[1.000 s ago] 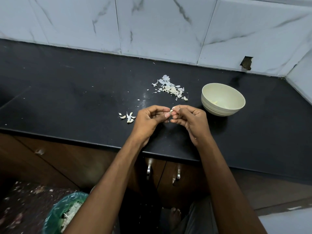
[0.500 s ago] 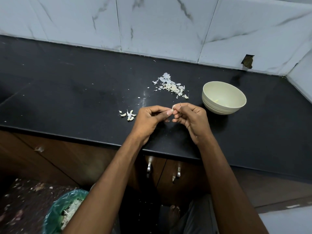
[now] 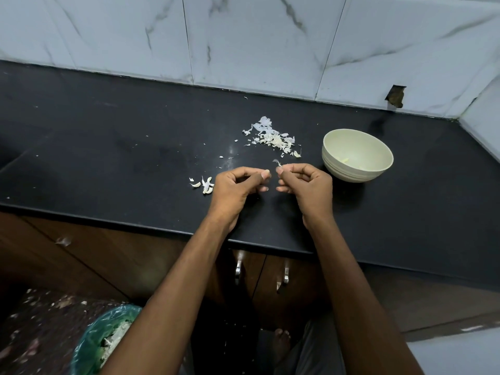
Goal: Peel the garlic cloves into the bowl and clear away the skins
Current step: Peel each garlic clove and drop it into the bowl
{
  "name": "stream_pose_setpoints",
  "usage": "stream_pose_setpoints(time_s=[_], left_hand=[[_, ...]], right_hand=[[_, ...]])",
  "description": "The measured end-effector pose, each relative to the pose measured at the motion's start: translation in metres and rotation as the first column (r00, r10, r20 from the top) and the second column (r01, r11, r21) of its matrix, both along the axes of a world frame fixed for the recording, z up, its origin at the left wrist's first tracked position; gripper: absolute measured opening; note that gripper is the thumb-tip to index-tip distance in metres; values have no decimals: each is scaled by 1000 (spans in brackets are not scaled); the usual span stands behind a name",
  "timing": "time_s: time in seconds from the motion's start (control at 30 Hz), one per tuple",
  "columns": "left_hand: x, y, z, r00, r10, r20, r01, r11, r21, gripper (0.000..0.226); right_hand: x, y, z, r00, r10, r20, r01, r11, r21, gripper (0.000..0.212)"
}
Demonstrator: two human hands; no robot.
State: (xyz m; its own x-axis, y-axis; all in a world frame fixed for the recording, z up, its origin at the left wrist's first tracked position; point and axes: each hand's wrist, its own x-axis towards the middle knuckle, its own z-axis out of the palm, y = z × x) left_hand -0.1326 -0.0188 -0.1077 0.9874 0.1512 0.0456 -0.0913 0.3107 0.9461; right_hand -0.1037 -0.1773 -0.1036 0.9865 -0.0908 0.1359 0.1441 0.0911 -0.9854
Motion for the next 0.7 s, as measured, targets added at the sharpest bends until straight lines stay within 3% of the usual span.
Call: stream_pose_setpoints(time_s=[0.17,0.27,0.33,0.43,0.57,0.7], left_hand=[[0,1,0,1000,11,0,-11,999,-30,18],[1,1,-1,1000,18,-8,-19,999,-39,15],[1,1,-1,1000,28,-10,-28,999,-45,14],[1,0,-1,999,42,-7,-42,998,-42,13],[1,0,-1,999,49,-14,-50,997,-56,15],[1,1,-1,1000,12,10,-11,1000,-27,9]], right_hand=[[2,-1,-2,999,31,21,-30,999,-32,8],[0,1,-3,994,86,70,-73,984,-163,30],[1,0,-5,991,33,131,2,966,-257,35],[1,-2,-6,979,-30,201,92,947,-307,25],[-6,1,-1,978,120,169,-60,944,-324,13],[-5,0,-2,965,155,210,-70,928,-366,9]])
